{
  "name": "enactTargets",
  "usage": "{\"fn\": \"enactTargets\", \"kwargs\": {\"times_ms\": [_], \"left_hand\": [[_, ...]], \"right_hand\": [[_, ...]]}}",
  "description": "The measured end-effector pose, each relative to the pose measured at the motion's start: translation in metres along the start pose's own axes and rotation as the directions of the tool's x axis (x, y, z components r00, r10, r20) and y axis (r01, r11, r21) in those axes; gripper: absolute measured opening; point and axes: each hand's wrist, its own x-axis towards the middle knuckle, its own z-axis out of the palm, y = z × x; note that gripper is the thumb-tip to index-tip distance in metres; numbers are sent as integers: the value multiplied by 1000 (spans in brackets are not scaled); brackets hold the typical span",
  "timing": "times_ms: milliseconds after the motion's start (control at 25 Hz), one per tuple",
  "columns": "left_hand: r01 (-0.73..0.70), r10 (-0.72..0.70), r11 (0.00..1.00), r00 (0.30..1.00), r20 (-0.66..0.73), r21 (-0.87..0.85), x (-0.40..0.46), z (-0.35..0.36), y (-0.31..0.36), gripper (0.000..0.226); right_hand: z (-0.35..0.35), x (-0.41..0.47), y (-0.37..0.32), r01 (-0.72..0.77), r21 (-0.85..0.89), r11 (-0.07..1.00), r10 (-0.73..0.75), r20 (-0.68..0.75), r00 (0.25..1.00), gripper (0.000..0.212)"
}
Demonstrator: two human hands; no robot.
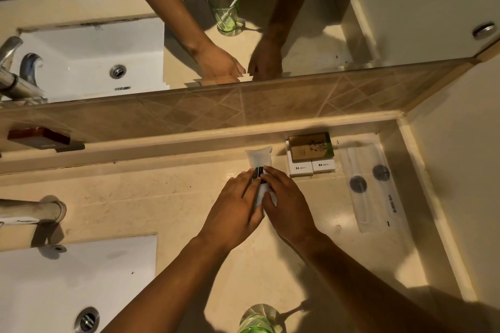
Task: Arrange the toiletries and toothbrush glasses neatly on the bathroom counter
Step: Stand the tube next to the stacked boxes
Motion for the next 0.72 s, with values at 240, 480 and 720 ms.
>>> {"fn": "enactTargets", "kwargs": {"times_ms": [240, 480, 720], "left_hand": [[26, -28, 998, 999, 38, 61, 3, -5, 0, 63], [71, -81, 992, 992, 98, 103, 15, -7, 6, 62], [86, -93, 993, 992, 90, 76, 8, -12, 13, 63]], "right_hand": [[-4, 4, -4, -26, -163, 986, 23, -23, 999, 51], [-9, 11, -3, -36, -202, 979, 24, -61, 998, 52], [-15, 8, -5, -19, -192, 981, 9, -57, 998, 53]]}}
